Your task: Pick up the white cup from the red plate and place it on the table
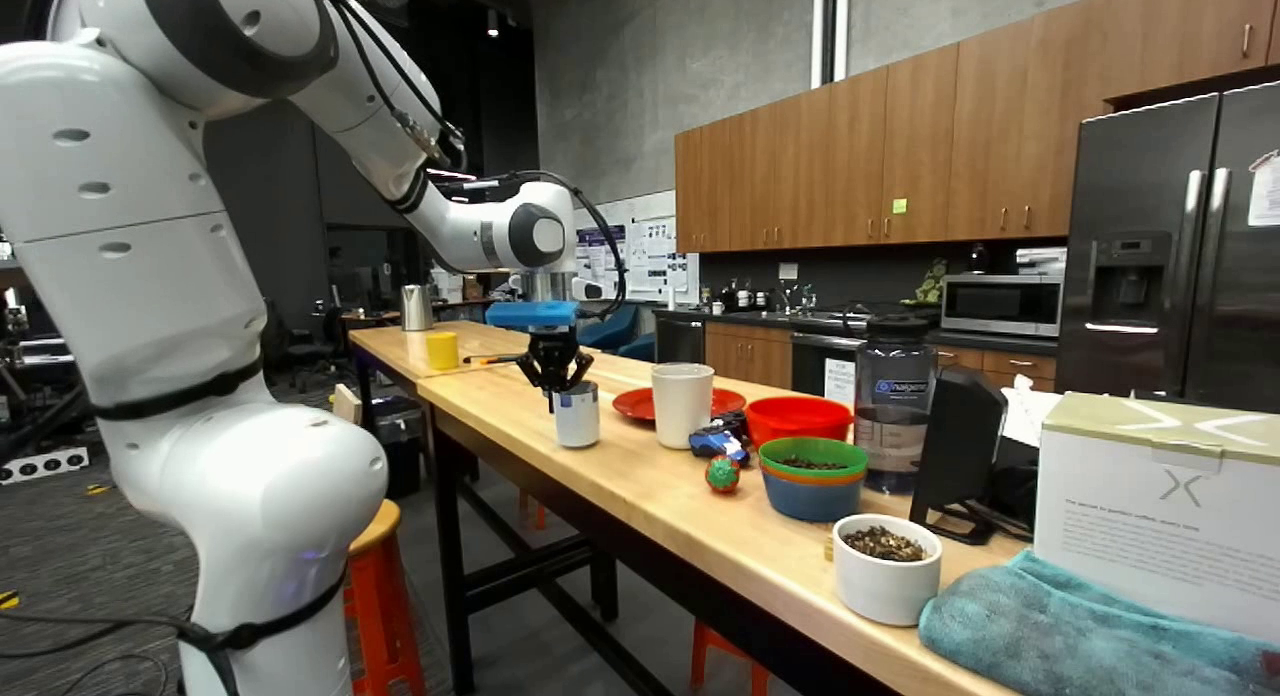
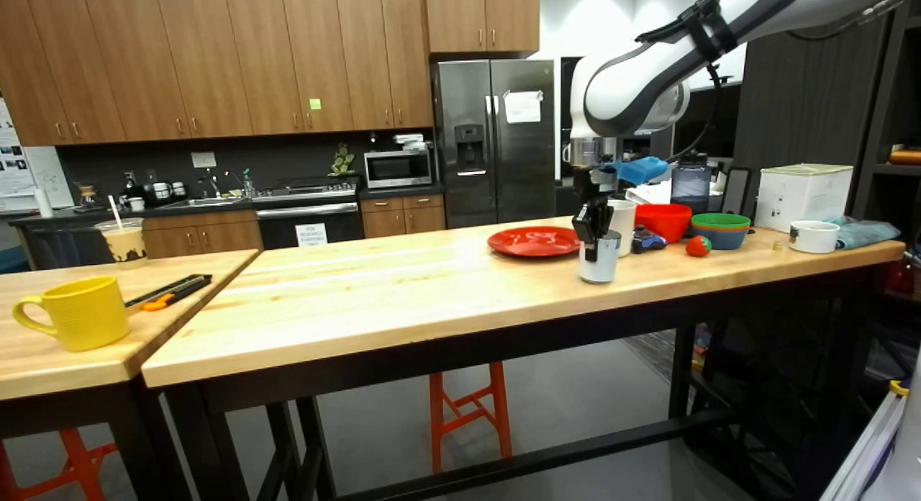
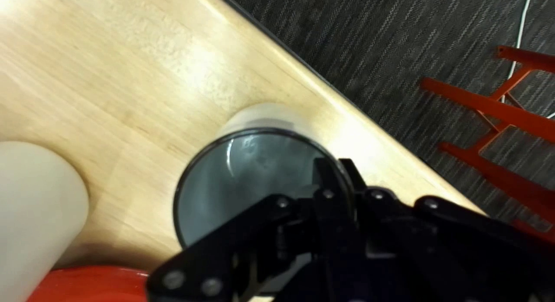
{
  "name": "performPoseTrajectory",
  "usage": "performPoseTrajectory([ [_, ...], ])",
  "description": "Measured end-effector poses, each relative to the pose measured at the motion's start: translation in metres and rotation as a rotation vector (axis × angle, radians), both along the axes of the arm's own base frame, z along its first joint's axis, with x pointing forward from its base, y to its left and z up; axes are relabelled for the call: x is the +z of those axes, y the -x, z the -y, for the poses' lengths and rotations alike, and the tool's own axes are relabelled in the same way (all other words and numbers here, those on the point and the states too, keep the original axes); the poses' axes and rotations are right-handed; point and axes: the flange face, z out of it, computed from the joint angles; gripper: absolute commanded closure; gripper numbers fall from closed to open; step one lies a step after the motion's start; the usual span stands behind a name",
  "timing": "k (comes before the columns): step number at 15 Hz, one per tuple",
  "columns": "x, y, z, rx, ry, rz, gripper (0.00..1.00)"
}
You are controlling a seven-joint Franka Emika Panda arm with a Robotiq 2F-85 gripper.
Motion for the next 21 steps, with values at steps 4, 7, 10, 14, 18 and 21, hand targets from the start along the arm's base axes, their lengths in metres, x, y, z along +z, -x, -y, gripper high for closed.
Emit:
performPoseTrajectory([
  [4, 0.000, -0.009, 0.004, 0.061, -0.002, 0.001, 0.98],
  [7, 0.000, -0.020, 0.006, 0.108, -0.004, 0.003, 0.98],
  [10, 0.001, -0.036, 0.006, 0.154, -0.005, 0.011, 0.82],
  [14, -0.007, -0.058, 0.003, 0.226, -0.009, 0.016, 0.52],
  [18, -0.018, -0.080, 0.003, 0.324, -0.007, 0.006, 0.25],
  [21, -0.006, -0.099, 0.012, 0.403, 0.016, 0.025, 0.05],
])
